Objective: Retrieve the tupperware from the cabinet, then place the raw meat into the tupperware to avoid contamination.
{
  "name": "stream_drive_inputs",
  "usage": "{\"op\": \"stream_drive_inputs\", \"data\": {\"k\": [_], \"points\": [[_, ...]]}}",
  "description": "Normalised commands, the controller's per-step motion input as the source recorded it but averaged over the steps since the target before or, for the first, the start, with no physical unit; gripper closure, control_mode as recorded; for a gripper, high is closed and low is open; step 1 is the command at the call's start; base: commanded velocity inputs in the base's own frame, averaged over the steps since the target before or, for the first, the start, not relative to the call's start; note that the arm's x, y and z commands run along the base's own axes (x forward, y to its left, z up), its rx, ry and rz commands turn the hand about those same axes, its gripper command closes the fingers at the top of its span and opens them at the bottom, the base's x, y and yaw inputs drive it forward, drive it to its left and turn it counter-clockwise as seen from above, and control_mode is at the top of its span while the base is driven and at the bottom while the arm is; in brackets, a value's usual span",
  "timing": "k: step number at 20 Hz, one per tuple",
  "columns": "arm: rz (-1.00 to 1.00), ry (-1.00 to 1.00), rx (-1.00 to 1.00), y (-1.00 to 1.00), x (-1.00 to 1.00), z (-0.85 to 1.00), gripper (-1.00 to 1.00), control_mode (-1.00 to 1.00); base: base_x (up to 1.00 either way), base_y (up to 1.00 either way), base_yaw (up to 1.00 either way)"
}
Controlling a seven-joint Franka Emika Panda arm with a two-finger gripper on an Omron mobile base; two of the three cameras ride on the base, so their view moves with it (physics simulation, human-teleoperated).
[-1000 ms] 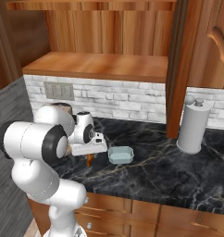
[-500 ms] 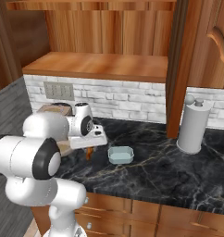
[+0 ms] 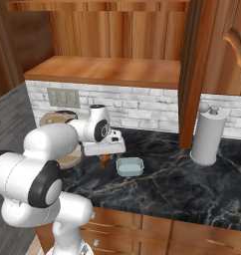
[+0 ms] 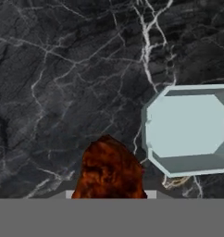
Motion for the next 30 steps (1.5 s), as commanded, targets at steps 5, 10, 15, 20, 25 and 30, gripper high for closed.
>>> {"op": "stream_drive_inputs", "data": {"k": [5, 10, 15, 20, 25, 30], "points": [[-0.30, 0.00, 0.03, -0.30, 0.00, 0.27, 1.00, -1.00, 0.00, 0.00, 0.00], [-0.41, 0.05, 0.09, -0.38, 0.00, 0.01, 1.00, -1.00, 0.00, 0.00, 0.00], [-0.41, 0.01, 0.15, -0.39, 0.02, 0.00, 1.00, -1.00, 0.00, 0.00, 0.00], [-0.27, 0.00, 0.06, -0.11, 0.04, 0.00, 1.00, -1.00, 0.00, 0.00, 0.00], [-0.19, 0.00, 0.00, -0.04, 0.20, -0.06, 1.00, -1.00, 0.00, 0.00, 0.00], [-0.26, 0.00, 0.00, -0.18, 0.40, -0.24, 1.00, -1.00, 0.00, 0.00, 0.00]]}}
